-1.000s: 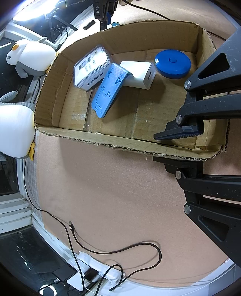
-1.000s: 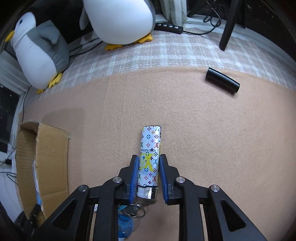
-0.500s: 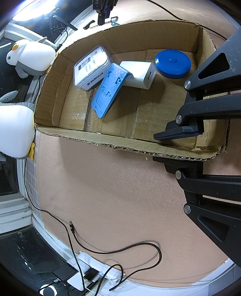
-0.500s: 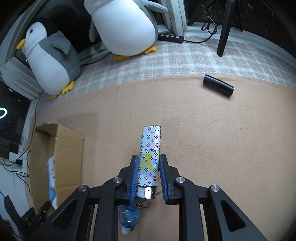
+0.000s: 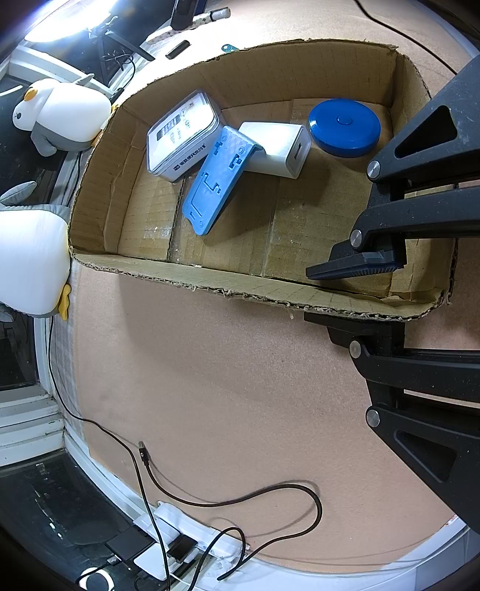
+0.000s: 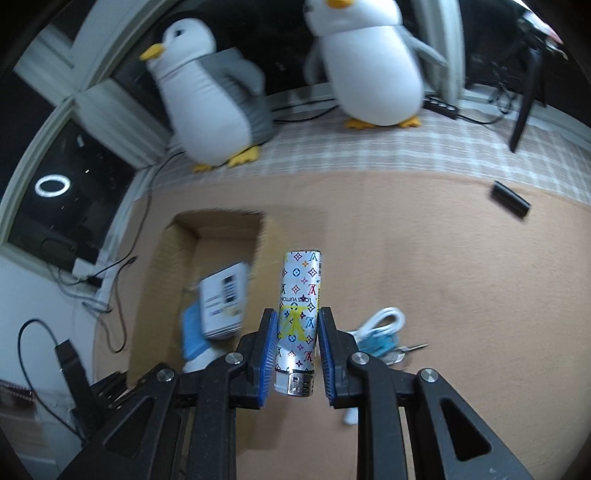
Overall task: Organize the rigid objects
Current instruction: 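Carry the patterned cylinder into the cardboard box and release it with the right gripper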
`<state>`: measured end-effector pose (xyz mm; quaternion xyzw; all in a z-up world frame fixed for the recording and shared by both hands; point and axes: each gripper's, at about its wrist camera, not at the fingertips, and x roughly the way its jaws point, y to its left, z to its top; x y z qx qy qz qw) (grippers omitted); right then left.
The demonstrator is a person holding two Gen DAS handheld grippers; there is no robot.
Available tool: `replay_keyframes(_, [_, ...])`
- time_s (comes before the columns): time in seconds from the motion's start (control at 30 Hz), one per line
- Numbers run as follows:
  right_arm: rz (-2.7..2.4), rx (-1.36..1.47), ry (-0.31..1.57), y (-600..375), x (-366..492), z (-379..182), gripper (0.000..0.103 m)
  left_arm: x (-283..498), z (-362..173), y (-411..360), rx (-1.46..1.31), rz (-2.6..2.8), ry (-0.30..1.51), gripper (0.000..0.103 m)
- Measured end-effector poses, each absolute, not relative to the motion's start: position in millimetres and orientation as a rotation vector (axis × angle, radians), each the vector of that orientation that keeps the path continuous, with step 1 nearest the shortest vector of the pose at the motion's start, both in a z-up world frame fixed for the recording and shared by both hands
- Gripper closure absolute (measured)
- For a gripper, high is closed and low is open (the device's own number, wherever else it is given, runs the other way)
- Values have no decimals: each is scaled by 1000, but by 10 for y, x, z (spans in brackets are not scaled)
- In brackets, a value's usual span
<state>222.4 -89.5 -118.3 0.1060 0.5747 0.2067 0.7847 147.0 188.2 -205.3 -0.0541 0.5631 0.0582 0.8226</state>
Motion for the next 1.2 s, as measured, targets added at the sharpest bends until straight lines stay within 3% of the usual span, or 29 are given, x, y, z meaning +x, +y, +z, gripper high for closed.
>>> replay_keyframes(0.43, [642, 107, 1310, -13, 1759, -1284, 83, 1477, -2033, 1884, -108, 128, 1193, 86])
replay_keyframes(0.93, [681, -13, 1317, 312, 1553, -1460, 82, 1474, -2034, 1882, -108, 128, 1193, 86])
replay_keyframes(0.97, [682, -15, 1315, 321, 1546, -1457, 80, 1475, -2034, 1883, -108, 128, 1193, 86])
replay_keyframes(1.1, [686, -21, 1295, 337, 1518, -1411, 58, 1474, -2034, 1885, -107, 129, 1193, 86])
replay_keyframes(1.2, [684, -16, 1280, 332, 1509, -1362, 57, 1476, -2034, 1887, -107, 128, 1193, 86])
